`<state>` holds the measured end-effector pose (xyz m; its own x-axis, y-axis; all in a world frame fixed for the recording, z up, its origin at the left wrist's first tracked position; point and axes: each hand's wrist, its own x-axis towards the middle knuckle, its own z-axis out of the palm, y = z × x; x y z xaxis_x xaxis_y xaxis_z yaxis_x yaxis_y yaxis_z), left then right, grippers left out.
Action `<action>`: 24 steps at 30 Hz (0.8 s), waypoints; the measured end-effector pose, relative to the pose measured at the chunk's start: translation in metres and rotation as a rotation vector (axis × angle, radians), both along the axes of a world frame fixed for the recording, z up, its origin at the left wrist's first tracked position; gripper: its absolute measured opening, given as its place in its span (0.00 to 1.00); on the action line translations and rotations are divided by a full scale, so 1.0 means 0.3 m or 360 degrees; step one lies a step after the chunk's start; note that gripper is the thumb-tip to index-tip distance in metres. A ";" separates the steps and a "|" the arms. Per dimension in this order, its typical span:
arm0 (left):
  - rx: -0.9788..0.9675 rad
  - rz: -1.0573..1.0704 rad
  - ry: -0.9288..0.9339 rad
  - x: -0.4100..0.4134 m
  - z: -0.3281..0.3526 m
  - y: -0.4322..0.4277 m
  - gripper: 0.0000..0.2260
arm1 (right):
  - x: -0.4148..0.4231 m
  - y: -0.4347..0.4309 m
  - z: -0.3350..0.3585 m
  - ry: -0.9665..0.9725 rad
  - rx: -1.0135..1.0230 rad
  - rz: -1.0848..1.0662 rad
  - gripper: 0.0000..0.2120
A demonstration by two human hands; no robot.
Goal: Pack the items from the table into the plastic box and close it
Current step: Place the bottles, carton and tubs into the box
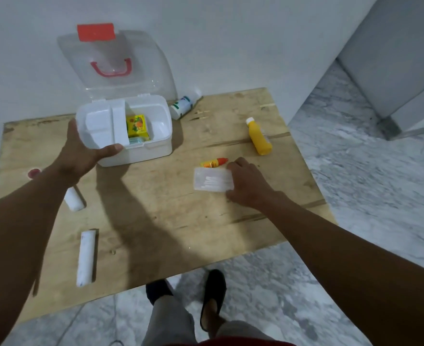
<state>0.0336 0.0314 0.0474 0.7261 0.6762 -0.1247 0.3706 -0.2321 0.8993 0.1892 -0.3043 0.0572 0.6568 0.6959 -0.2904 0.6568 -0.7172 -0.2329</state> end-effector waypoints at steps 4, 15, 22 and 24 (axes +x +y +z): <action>-0.0013 0.0053 0.0003 -0.006 -0.003 -0.003 0.44 | 0.016 0.065 0.105 -0.0031 0.0126 -0.0052 0.29; 0.0003 0.0066 -0.0093 -0.011 0.003 -0.005 0.47 | 0.036 0.389 0.315 -0.0272 0.0319 -0.0201 0.27; 0.0030 0.0104 -0.0236 -0.018 -0.001 -0.025 0.44 | 0.031 0.567 0.271 -0.0294 0.0150 -0.0074 0.23; 0.0016 0.0118 -0.0255 -0.017 0.000 -0.028 0.44 | 0.048 0.612 0.256 -0.0262 0.0111 -0.0021 0.22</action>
